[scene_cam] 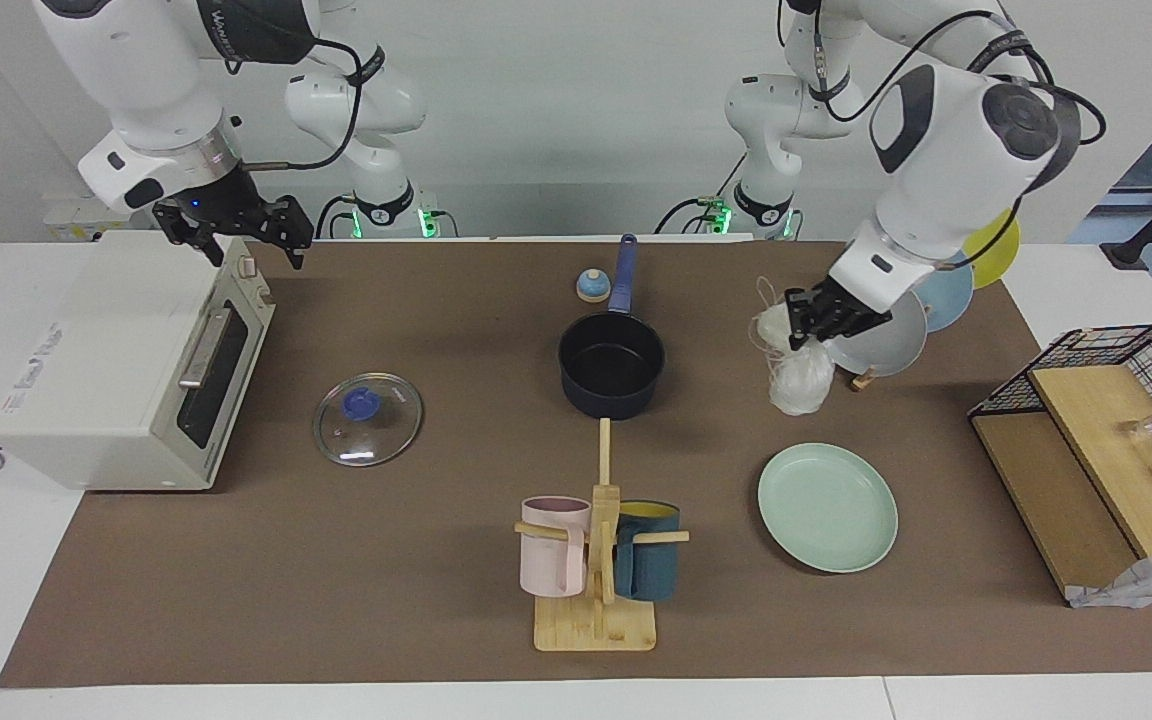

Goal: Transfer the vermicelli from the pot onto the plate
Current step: 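Carry the vermicelli with the left gripper onto the green plate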

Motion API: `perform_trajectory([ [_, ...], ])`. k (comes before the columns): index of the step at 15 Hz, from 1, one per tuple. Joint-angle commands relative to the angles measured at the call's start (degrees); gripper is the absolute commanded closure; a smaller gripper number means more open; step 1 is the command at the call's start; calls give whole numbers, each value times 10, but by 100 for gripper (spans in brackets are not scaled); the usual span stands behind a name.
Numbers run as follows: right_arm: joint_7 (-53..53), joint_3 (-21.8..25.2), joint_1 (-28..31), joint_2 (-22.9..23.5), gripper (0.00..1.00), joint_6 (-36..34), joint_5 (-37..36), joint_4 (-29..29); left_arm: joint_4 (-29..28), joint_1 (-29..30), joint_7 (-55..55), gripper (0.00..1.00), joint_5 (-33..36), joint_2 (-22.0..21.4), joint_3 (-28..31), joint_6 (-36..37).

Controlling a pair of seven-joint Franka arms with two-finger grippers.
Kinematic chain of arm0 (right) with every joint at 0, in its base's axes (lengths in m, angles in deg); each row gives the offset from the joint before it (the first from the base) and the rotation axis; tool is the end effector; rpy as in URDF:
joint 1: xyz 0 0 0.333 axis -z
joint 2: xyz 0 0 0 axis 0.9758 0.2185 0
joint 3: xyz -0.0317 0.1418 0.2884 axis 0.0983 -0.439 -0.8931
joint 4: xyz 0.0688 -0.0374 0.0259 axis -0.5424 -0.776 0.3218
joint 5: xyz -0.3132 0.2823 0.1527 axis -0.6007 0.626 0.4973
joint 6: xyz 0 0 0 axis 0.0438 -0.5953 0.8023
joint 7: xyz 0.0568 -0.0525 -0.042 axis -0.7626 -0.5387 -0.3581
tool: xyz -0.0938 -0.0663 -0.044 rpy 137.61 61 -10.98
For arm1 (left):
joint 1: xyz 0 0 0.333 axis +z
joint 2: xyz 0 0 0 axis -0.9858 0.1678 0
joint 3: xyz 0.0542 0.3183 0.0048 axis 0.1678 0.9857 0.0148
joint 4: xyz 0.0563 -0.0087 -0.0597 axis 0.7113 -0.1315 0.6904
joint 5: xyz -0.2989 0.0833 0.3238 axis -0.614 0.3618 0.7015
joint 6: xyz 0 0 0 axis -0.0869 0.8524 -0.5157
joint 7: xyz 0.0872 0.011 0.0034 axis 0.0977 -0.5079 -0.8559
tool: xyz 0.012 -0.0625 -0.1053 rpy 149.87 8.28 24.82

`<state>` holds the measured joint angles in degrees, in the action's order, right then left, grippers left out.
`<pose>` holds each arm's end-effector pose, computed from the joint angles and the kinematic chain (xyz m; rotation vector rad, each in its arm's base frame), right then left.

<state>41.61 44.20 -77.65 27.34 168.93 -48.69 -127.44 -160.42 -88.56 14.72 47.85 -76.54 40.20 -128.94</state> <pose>0.5978 0.0114 0.6117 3.0820 -0.0362 -0.1829 0.6659 -0.1543 0.5243 2.9561 -0.1167 -0.0885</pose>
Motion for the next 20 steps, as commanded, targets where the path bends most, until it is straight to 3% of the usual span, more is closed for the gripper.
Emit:
perform_trajectory([
  [1, -3, -5, 12, 2, 0, -3, 15, 8, 17, 22, 38, 100, -1, 57, -4, -53],
  [7, -3, -6, 11, 1, 0, -1, 15, 4, 5, 36, 96, 100, 29, 161, -4, -186],
  [9, -3, -6, 12, 0, 0, 0, 15, 4, -7, 32, 121, 100, 66, 170, -5, -203],
  [12, -5, -6, 12, -3, 0, 4, 15, 2, -13, 34, 143, 100, 69, 169, -5, -210],
  [13, -4, -5, 12, -3, 0, 1, 15, -1, -10, 32, 142, 11, 68, 169, -5, -208],
  [14, -5, -4, 12, -5, 0, 3, 15, -2, -4, 32, 141, 0, 68, 169, -4, -200],
  [17, -4, -5, 12, -5, 0, 4, 15, -3, -2, 31, 134, 0, 65, 145, -3, -182],
  [20, -4, -4, 12, -5, 0, 4, 15, -3, -2, 38, 78, 0, 67, 74, -2, -107],
])
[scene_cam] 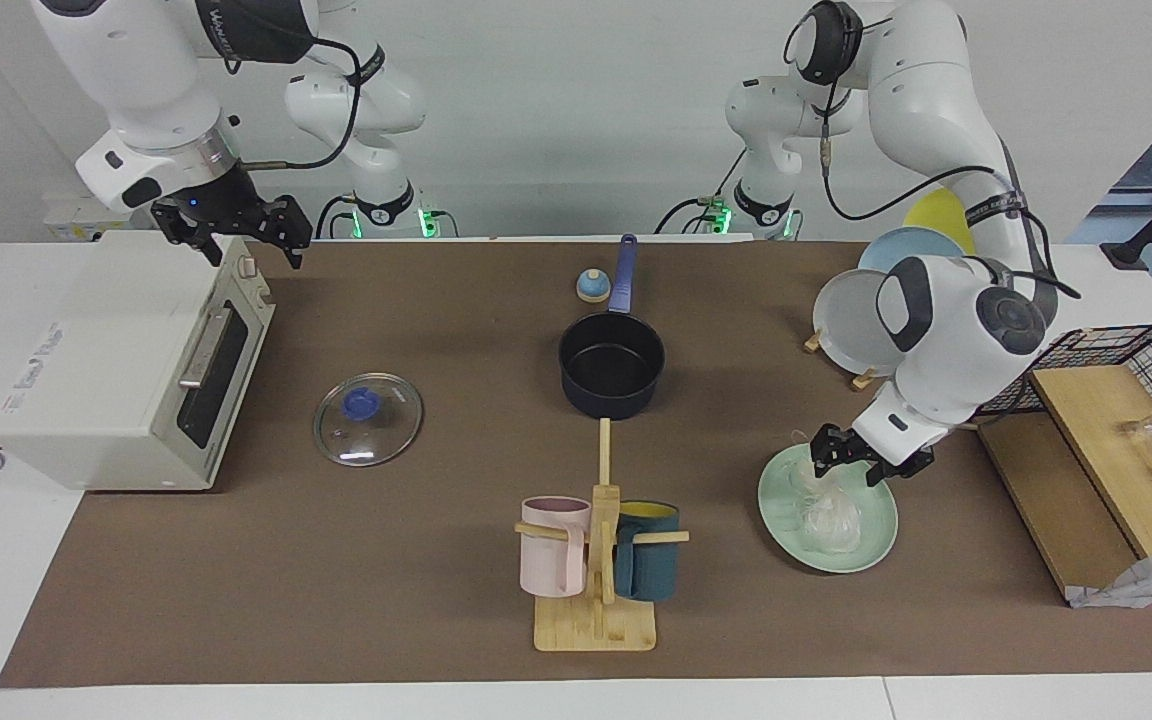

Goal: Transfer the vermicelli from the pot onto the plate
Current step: 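Carry the vermicelli with the left gripper onto the green plate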

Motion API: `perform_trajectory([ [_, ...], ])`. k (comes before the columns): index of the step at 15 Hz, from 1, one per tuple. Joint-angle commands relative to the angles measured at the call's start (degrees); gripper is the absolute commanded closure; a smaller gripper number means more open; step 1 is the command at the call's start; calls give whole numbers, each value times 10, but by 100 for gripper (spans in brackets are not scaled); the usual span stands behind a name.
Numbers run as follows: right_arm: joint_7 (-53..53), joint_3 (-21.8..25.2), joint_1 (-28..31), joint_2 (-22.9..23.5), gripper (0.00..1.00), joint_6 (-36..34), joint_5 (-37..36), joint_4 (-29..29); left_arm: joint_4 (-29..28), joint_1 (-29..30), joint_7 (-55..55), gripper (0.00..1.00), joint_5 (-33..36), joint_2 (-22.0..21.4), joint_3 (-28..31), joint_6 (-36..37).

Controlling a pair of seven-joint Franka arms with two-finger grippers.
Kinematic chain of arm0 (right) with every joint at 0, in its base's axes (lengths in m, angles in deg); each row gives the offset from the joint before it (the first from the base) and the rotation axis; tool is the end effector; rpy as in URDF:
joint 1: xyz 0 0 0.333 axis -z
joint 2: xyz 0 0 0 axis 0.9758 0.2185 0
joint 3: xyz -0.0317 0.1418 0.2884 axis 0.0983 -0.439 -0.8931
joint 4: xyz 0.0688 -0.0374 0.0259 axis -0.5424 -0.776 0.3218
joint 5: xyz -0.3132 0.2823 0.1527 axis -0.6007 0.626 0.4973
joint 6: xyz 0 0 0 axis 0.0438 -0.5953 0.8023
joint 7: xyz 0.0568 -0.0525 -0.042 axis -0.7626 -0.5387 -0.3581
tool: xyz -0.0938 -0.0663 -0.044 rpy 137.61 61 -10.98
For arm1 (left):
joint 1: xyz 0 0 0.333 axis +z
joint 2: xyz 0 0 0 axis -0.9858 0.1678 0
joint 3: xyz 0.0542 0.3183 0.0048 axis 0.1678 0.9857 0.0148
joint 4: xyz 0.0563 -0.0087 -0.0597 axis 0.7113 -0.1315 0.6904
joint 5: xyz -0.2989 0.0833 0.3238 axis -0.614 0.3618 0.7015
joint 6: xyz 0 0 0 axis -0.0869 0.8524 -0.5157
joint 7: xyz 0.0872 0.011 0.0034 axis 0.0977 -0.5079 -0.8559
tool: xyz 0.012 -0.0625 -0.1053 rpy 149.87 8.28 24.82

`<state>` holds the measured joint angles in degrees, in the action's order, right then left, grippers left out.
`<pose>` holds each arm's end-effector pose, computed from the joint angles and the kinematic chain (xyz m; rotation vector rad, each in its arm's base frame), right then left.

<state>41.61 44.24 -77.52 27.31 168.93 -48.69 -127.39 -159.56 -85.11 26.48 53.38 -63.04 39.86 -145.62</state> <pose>0.5977 0.0096 0.6125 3.0823 -0.0408 -0.1809 0.7417 -0.1115 0.3874 3.0187 -0.3279 0.0564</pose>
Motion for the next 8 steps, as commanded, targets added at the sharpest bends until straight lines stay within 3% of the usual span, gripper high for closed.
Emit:
perform_trajectory([
  [1, -4, -4, 11, -5, 0, 4, 15, -3, -12, 4, -60, 0, 13, -88, 1, 90],
  [4, -4, -4, 10, -5, 0, 3, 15, -3, -18, 4, -85, 0, 24, -168, 0, 176],
  [8, -4, -4, 11, -5, 0, 3, 15, -3, -52, 5, -101, 0, 24, -240, 0, 250],
])
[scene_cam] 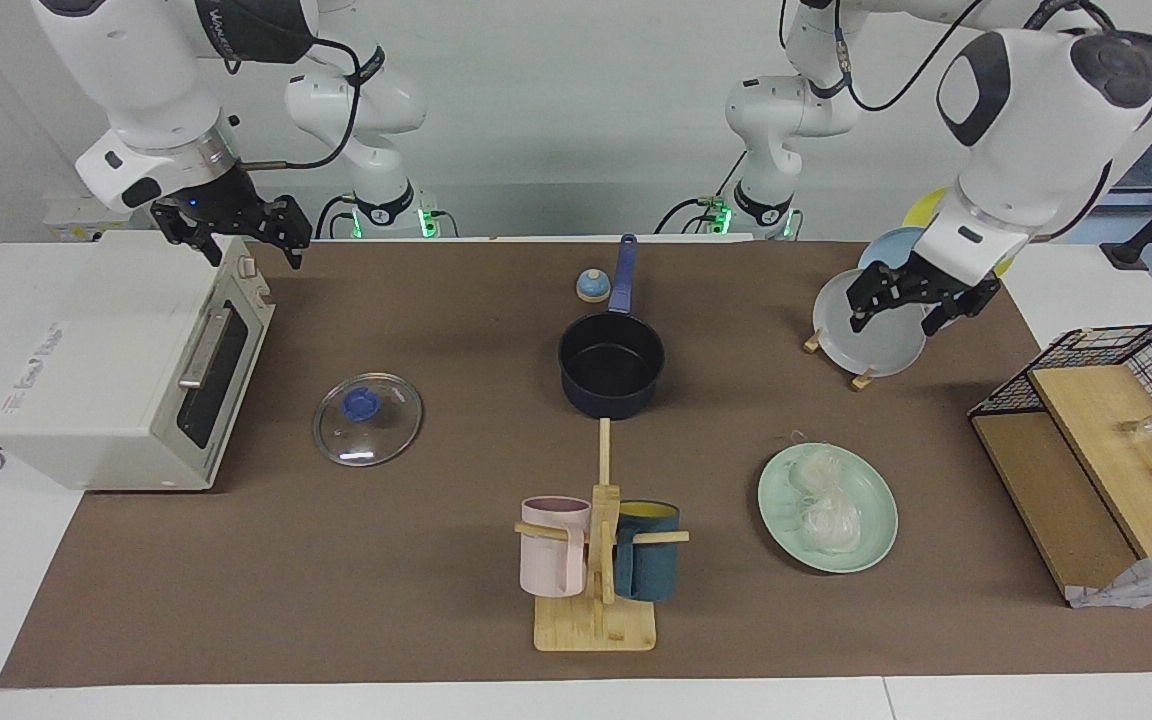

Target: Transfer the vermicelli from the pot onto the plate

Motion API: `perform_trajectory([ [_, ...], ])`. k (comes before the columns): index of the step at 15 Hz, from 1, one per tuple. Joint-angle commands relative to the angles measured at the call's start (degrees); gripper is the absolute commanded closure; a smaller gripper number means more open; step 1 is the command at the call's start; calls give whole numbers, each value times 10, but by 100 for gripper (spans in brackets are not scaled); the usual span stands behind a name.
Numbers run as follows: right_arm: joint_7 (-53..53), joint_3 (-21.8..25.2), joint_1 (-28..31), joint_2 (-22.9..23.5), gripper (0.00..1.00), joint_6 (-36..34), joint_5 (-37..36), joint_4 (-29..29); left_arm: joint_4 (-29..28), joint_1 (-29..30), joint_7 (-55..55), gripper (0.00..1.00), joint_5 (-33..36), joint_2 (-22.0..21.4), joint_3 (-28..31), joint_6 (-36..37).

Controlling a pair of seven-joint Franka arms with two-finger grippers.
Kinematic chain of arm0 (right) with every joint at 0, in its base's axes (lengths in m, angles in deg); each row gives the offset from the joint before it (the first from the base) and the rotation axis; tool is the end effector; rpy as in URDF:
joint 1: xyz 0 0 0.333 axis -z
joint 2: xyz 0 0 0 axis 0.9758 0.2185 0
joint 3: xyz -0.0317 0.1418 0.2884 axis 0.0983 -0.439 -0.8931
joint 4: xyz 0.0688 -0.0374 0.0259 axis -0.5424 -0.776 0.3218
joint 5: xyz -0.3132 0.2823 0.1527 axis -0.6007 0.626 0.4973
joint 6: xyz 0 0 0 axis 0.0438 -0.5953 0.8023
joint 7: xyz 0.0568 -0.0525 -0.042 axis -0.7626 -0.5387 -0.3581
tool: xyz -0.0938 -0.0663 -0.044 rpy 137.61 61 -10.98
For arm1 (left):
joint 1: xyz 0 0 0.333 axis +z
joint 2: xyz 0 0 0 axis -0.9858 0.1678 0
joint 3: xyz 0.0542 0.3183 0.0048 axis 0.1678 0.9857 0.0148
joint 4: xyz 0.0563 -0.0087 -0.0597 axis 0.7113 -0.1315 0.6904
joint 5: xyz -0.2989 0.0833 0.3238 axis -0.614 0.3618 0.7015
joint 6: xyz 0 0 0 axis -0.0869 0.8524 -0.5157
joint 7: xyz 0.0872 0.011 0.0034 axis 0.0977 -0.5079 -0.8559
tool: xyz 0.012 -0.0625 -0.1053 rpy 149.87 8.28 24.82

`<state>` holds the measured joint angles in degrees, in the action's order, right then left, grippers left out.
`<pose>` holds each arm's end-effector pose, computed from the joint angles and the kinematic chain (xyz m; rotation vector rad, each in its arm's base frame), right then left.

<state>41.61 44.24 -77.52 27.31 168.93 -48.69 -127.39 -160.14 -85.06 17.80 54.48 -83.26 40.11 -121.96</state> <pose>0.5977 0.0096 0.6125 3.0823 -0.0408 -0.1809 0.6343 -0.0981 0.5926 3.0730 -0.1486 -0.0578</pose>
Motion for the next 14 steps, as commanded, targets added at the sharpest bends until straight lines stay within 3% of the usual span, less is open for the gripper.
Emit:
perform_trajectory([
  [1, -4, -4, 11, -5, 0, 3, 15, -3, -67, 3, -14, 0, 13, -55, -3, 14],
  [4, -4, -4, 11, -5, 0, 3, 15, -3, -113, 1, -27, 0, 13, -94, -3, 15],
  [14, -4, -4, 11, -5, 0, 3, 15, -3, -84, -3, -23, 0, 13, -93, 9, 42],
])
